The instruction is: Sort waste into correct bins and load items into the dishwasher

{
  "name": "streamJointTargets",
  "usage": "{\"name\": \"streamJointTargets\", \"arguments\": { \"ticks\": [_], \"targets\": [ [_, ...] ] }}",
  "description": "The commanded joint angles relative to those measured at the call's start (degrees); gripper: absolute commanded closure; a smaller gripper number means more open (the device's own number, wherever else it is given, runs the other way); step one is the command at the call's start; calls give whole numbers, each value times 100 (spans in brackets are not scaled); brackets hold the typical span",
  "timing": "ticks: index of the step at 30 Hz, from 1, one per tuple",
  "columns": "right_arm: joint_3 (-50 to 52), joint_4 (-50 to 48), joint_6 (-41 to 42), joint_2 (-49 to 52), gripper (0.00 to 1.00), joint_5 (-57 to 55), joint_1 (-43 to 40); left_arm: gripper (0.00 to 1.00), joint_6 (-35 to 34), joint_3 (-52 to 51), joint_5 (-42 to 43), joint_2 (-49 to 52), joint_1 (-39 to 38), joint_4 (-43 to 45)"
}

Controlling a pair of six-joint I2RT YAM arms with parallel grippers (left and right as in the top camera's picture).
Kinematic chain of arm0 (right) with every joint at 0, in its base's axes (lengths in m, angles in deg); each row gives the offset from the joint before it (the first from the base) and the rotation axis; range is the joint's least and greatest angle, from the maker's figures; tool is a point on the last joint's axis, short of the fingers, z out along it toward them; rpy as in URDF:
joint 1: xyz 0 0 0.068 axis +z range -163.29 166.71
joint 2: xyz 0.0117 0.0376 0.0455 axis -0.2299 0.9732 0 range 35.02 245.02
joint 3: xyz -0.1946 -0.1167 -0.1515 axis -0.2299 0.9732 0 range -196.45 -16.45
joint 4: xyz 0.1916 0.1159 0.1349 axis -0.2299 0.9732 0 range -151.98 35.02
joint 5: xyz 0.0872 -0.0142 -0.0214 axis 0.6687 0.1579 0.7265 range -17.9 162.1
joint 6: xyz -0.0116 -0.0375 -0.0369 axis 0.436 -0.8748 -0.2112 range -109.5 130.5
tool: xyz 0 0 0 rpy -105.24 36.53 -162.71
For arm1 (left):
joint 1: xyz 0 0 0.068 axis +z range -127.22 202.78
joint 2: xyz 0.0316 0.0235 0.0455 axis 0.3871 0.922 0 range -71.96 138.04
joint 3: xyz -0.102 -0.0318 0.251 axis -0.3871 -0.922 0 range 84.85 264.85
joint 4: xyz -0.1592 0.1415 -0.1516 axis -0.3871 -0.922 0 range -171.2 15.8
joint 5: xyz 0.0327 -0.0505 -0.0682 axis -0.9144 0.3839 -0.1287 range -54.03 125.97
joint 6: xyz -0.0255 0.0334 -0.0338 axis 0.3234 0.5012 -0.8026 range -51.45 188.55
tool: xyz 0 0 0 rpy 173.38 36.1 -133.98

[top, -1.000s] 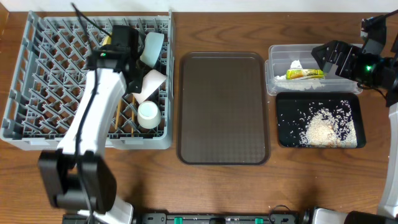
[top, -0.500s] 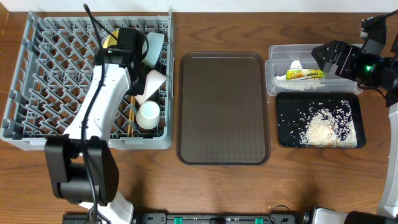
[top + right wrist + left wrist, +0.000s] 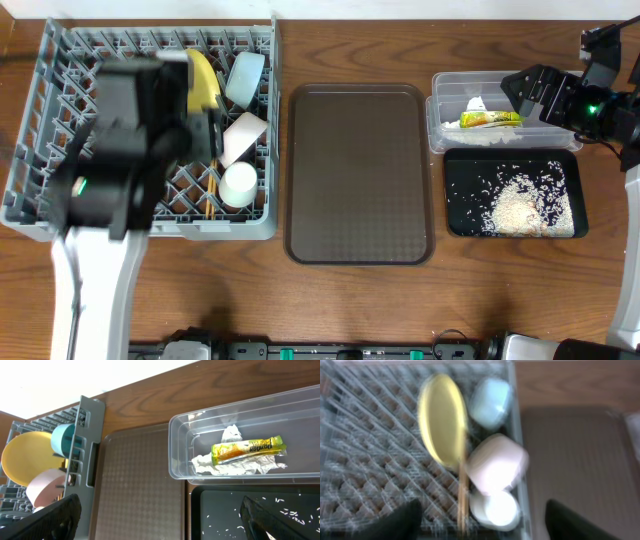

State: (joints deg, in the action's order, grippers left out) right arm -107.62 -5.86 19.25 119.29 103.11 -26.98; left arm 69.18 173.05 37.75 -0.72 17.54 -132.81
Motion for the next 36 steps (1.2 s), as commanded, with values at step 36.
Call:
{"name": "streamJointTargets", "arguments": {
  "ticks": [36],
  "targets": [
    [726,-1711,-2076,-402,1,-953,778,10,-92,55,955,-1134,17,-909]
  ]
}}
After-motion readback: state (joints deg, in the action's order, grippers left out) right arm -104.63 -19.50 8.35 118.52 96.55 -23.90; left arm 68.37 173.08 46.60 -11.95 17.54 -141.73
